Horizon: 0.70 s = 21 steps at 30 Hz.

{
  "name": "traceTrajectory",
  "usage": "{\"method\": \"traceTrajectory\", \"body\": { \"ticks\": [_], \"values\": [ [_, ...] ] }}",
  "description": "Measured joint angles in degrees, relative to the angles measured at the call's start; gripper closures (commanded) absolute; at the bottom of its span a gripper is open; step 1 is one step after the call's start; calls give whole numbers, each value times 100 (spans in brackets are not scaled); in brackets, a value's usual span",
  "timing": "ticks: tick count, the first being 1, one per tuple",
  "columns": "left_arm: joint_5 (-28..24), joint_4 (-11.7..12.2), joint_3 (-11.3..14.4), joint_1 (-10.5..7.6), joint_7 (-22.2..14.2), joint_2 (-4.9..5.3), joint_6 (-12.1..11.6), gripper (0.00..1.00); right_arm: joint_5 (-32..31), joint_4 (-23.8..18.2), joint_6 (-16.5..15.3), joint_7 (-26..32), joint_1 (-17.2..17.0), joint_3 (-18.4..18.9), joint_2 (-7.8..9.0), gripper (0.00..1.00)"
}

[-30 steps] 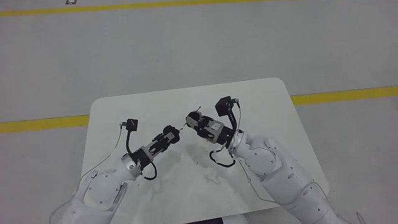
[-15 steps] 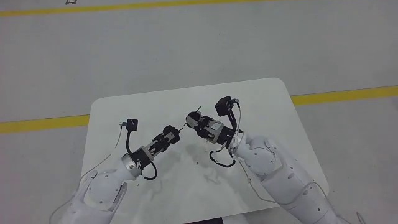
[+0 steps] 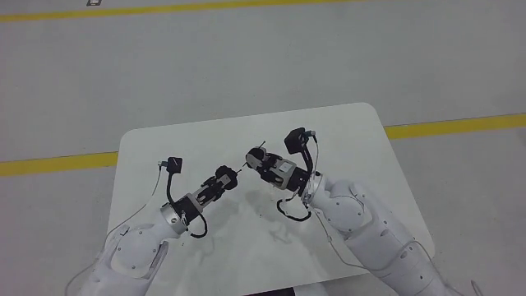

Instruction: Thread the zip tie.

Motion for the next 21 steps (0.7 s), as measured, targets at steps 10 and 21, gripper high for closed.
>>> {"method": "traceTrajectory", "body": {
  "ticks": [10, 21],
  "values": [
    [0, 0, 0, 0, 0, 0, 0, 100, -277, -57, -3, -429, -149, -103, 29, 100],
    [0, 0, 0, 0, 0, 0, 0, 100, -426, -8, -2, -860, -212, -256, 117, 100]
  ]
}}
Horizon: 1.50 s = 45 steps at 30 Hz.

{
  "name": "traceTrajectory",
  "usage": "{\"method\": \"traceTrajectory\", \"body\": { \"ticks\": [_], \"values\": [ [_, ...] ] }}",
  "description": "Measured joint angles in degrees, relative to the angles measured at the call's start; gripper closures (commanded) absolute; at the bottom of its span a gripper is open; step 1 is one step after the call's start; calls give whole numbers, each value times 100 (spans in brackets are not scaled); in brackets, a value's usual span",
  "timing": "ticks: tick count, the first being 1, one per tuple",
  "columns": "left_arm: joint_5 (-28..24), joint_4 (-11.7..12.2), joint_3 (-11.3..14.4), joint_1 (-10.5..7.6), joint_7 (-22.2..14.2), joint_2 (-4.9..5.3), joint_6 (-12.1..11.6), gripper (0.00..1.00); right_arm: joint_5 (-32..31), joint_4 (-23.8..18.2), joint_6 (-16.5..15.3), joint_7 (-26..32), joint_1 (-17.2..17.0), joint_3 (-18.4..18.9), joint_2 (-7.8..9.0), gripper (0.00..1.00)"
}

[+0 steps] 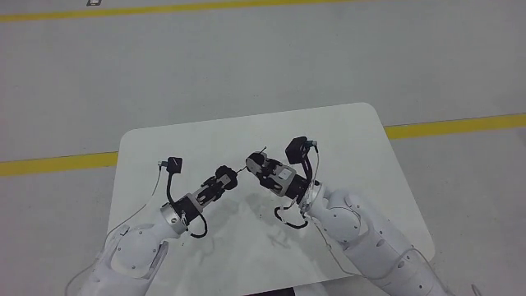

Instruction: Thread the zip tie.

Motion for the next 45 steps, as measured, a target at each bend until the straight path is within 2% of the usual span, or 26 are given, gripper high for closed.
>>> {"method": "traceTrajectory", "body": {
  "ticks": [6, 16, 25, 45],
  "values": [
    [0, 0, 0, 0, 0, 0, 0, 100, -111, 33, 0, -136, -6, -47, 59, 100],
    [0, 0, 0, 0, 0, 0, 0, 100, -128, 30, 7, -143, -5, -46, 61, 100],
    [0, 0, 0, 0, 0, 0, 0, 100, -312, 37, 278, -360, -51, -146, -12, 100],
    [0, 0, 0, 0, 0, 0, 0, 100, -369, 196, 301, -424, 47, -247, -146, 100]
  ]
}}
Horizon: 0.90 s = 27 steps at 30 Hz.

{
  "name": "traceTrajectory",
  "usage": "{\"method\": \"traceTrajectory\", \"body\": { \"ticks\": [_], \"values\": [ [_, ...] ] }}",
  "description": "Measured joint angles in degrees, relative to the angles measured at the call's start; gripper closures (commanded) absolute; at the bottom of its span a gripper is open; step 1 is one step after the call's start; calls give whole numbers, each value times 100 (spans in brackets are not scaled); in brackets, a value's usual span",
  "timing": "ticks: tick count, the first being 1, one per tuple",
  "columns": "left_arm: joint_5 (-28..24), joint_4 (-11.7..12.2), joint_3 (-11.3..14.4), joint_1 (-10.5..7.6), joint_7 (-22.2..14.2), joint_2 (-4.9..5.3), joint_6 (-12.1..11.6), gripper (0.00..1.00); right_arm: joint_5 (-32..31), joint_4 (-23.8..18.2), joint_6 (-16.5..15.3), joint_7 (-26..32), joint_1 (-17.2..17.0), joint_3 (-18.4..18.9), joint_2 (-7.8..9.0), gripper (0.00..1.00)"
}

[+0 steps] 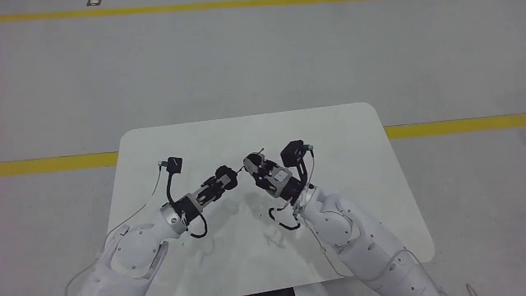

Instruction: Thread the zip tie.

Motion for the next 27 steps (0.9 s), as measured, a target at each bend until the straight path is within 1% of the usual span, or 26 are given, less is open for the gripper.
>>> {"method": "traceTrajectory", "body": {
  "ticks": [4, 14, 27],
  "values": [
    [0, 0, 0, 0, 0, 0, 0, 100, -17, 8, 9, -31, -16, 26, -15, 100],
    [0, 0, 0, 0, 0, 0, 0, 100, -38, -32, -131, -51, -133, 138, -30, 100],
    [0, 0, 0, 0, 0, 0, 0, 100, -78, -43, -221, -42, -191, 208, -63, 100]
  ]
}}
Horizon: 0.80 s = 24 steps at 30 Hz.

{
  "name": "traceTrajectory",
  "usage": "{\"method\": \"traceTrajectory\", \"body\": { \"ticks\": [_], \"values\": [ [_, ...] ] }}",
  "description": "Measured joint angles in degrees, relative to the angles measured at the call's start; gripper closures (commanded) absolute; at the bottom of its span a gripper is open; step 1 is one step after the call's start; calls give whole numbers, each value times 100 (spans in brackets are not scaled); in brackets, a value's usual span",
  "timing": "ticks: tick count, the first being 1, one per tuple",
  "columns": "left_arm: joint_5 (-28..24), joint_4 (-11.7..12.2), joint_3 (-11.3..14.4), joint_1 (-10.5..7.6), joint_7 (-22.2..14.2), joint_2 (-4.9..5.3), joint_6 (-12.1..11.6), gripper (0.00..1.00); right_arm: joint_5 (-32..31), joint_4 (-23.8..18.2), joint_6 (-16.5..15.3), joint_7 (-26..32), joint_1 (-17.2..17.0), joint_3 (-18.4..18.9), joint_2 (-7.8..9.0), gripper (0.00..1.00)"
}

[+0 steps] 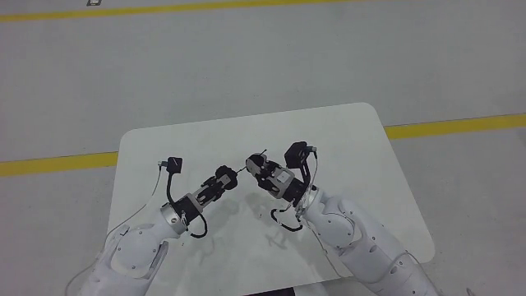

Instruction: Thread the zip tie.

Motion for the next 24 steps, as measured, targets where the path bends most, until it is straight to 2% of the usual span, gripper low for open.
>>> {"method": "traceTrajectory", "body": {
  "ticks": [24],
  "values": [
    [0, 0, 0, 0, 0, 0, 0, 100, -72, 39, -47, 0, -14, 38, -79, 100]
  ]
}}
